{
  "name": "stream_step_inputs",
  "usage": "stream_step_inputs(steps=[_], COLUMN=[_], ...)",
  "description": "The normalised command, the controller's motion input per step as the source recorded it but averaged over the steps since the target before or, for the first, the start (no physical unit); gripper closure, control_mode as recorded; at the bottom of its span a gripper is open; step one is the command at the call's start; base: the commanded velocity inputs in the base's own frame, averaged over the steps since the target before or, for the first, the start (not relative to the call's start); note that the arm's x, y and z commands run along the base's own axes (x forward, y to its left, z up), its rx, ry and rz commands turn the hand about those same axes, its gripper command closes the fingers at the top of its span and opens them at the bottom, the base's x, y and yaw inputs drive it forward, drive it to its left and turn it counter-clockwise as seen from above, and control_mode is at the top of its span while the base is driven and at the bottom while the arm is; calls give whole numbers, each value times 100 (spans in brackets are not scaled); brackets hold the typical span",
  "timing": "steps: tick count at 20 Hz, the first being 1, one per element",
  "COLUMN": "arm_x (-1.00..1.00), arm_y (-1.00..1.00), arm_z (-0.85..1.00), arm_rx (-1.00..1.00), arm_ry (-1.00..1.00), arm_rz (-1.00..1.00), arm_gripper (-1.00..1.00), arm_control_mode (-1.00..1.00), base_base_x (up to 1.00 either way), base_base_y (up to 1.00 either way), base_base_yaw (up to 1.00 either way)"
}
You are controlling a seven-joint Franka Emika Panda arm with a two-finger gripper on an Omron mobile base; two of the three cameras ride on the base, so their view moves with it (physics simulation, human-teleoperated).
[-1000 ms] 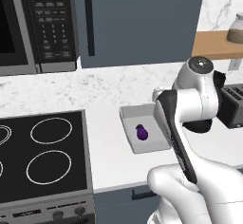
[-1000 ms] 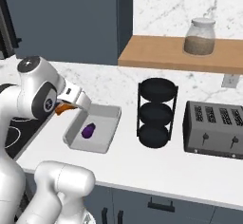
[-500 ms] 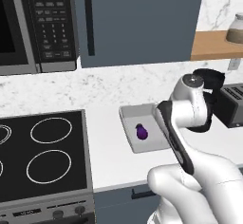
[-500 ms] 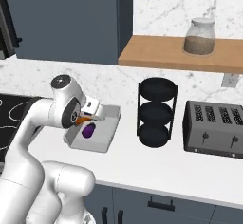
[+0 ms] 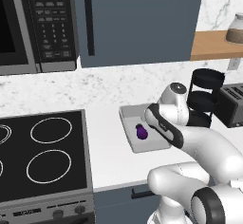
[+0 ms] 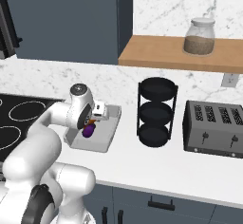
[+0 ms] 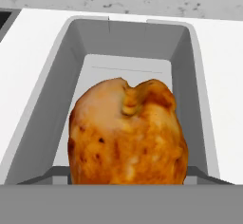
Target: Place one eggplant and one chicken drumstick in each tupperware on the nearby counter, to pack two identical lunches.
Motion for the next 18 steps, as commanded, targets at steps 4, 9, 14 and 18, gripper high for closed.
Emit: stream_step_inputs(steps=[4, 9, 14, 18], arm_x=[40, 38, 30, 29], arm_y=[0, -2, -8, -7], arm_z=[-5, -41, -63, -33], arm_rx=[-1, -2, -1, 0], arm_ry=[17, 2, -2, 0], arm_rz=[0, 0, 0, 0], arm_gripper=[100, 100, 100, 100], arm_control_mode=[-100, -100, -100, -100], base_base_x=[0, 0, 0, 0], base_base_y=[0, 0, 0, 0], base_base_yaw=[0, 0, 0, 0])
